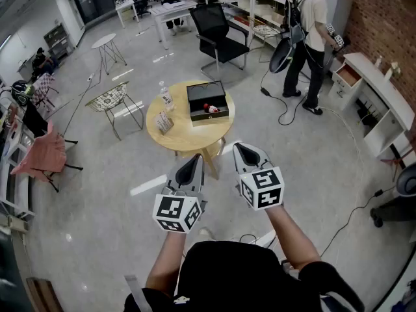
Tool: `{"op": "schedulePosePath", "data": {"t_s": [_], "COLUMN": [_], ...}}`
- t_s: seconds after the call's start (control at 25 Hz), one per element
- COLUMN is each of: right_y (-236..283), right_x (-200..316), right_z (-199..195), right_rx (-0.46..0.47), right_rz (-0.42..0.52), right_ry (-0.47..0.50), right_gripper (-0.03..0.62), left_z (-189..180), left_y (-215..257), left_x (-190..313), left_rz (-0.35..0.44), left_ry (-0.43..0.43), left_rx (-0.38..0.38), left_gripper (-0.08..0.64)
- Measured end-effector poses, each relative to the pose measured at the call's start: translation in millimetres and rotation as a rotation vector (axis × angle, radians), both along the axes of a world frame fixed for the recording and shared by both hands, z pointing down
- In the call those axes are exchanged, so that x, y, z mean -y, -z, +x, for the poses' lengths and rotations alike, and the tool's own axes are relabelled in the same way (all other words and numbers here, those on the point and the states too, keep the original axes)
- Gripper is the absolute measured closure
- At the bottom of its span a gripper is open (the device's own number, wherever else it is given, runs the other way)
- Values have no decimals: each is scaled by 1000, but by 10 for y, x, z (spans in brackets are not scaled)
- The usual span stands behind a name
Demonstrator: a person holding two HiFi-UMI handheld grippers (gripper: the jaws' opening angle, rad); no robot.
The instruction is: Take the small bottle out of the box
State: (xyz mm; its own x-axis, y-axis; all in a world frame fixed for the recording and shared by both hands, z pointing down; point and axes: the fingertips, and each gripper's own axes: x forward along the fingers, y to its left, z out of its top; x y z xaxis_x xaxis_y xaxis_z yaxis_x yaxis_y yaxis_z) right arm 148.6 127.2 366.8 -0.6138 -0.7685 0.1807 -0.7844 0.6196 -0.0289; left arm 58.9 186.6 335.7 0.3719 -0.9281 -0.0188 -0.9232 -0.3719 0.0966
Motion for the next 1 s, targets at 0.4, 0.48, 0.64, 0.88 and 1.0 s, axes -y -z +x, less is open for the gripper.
{"op": "schedulePosePath", "data": {"t_s": [0.4, 0.48, 0.64, 0.88, 1.0], "right_y": [-77, -87, -98, -144, -147], "right_x": [-58, -31, 32, 259, 421], "right_z": [120, 102, 52, -48, -121], "right_rx": [83, 91, 102, 92, 92], "right_rz": [-61, -65, -71, -75, -81], "right_ry": [14, 21, 35, 46, 50], "right_gripper": [591, 591, 591, 591, 591], "left_z": [157, 139, 105, 35, -34], "left_y": [-74, -79, -107, -157, -168], "left_x": [-82, -58, 23, 274, 443], "left_rz": [-11, -10, -13, -17, -23], "left_ry": [-2, 0, 2, -6, -9], "left_rx": [6, 3, -3, -13, -19], "left_gripper": [551, 551, 551, 551, 551]}}
